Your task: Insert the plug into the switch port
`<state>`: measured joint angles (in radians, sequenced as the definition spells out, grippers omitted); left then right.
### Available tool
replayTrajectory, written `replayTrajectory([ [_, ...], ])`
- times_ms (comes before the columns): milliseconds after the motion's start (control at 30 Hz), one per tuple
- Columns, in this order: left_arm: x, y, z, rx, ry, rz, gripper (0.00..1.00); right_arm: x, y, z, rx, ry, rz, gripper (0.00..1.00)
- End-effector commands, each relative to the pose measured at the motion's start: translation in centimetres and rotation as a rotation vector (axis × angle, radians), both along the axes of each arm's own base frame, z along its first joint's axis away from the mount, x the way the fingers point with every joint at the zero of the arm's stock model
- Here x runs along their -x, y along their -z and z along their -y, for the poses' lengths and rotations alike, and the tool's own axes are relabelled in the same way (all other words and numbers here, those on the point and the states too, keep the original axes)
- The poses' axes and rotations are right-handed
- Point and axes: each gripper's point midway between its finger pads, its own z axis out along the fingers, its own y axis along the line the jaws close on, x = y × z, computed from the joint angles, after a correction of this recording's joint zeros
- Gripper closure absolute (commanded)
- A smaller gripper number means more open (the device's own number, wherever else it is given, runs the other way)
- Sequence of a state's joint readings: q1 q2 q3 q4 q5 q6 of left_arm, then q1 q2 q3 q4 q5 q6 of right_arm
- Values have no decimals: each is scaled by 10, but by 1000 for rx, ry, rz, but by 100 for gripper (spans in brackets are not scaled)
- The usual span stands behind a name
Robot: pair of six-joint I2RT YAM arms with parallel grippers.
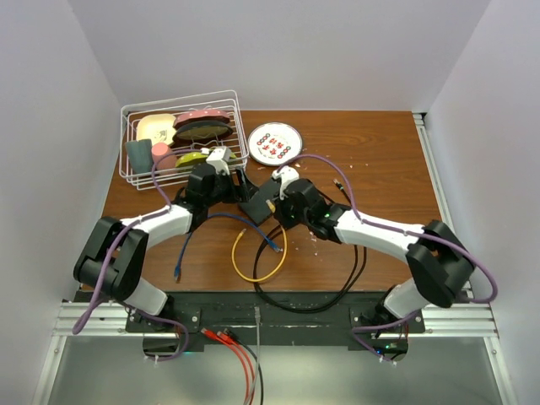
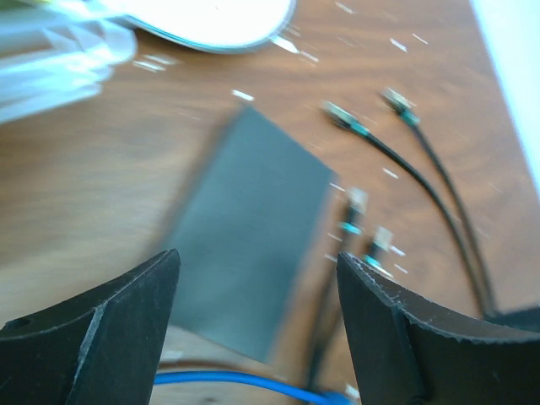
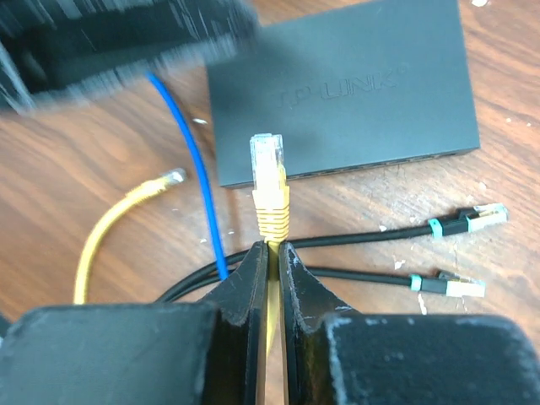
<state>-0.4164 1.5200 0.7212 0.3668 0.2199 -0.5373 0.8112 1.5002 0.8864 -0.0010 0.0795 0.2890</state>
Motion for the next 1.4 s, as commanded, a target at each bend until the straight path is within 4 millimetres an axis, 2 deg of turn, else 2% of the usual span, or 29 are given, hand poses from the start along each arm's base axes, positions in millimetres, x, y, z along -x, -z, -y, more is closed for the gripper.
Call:
replayTrajectory([
  [0, -13, 23, -22, -107, -70, 12, 20, -7, 14, -7, 104, -69, -26, 100],
  [167, -21, 45, -27, -137, -86, -26, 20, -16, 33, -8, 168, -70, -42, 100],
  [433, -27, 62, -39, -126, -110, -58, 21, -14, 53, -8, 203, -105, -58, 100],
  [800, -23, 61, -39, -62, -80, -60, 21, -17, 75, 3, 232, -43, -58, 100],
  [1067, -21, 60, -33, -33, -56, -66, 22, 1, 91, 6, 213, -38, -137, 100],
  [1367, -18, 59, -30, -19, -44, -70, 22, 19, 89, 18, 247, -47, -176, 100],
])
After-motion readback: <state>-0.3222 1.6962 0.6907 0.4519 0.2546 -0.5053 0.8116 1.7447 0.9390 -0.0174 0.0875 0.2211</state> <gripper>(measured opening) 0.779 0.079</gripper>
